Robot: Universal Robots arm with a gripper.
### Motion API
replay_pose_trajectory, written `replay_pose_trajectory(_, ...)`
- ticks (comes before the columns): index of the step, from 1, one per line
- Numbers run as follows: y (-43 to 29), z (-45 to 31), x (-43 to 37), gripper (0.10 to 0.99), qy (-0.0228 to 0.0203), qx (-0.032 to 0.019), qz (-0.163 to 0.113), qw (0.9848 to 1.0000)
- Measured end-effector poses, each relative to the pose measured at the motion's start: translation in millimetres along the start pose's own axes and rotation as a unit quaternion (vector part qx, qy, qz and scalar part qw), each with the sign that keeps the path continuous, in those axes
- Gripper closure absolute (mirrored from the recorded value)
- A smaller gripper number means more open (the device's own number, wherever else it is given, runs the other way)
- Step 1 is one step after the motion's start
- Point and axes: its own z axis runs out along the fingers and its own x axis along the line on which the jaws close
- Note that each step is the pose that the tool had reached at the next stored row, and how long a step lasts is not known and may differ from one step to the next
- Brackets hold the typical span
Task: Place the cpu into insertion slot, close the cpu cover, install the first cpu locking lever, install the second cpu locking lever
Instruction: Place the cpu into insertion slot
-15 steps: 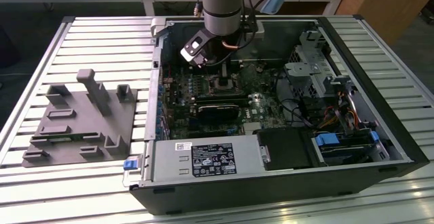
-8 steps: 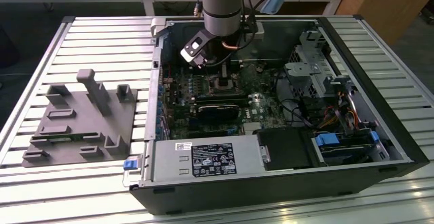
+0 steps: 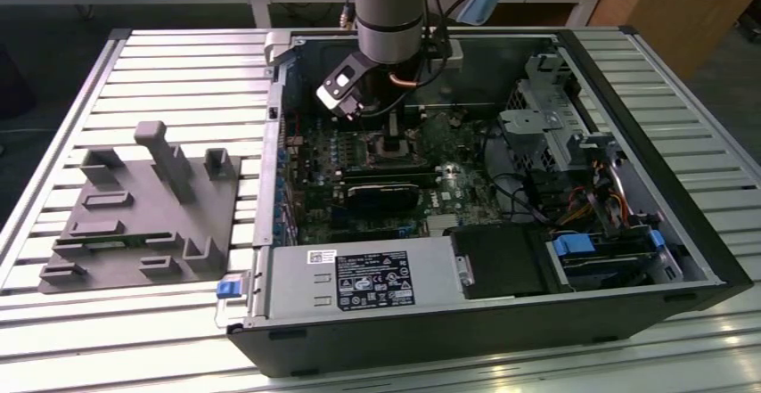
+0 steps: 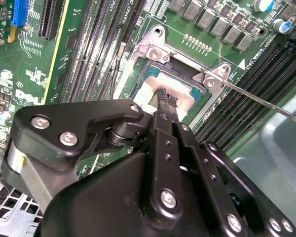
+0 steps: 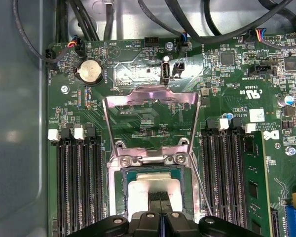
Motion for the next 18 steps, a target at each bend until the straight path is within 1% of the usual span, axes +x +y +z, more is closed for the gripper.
replay_pose_trajectory(4, 0.3, -1.4, 0.3, 0.98, 0.0008, -0.0005, 0.0, 1.0)
replay_pose_trajectory(7, 0.6, -6.5, 0.1, 0.98, 0.0001, -0.0001, 0.0, 1.0)
replay_pose_trajectory(10, 1.1, -13.3, 0.1, 0.98, 0.0001, -0.0001, 0.0, 1.0)
replay_pose_trajectory(18, 3.0, -35.6, 0.3, 0.98, 0.0, -0.0003, 0.0, 1.0)
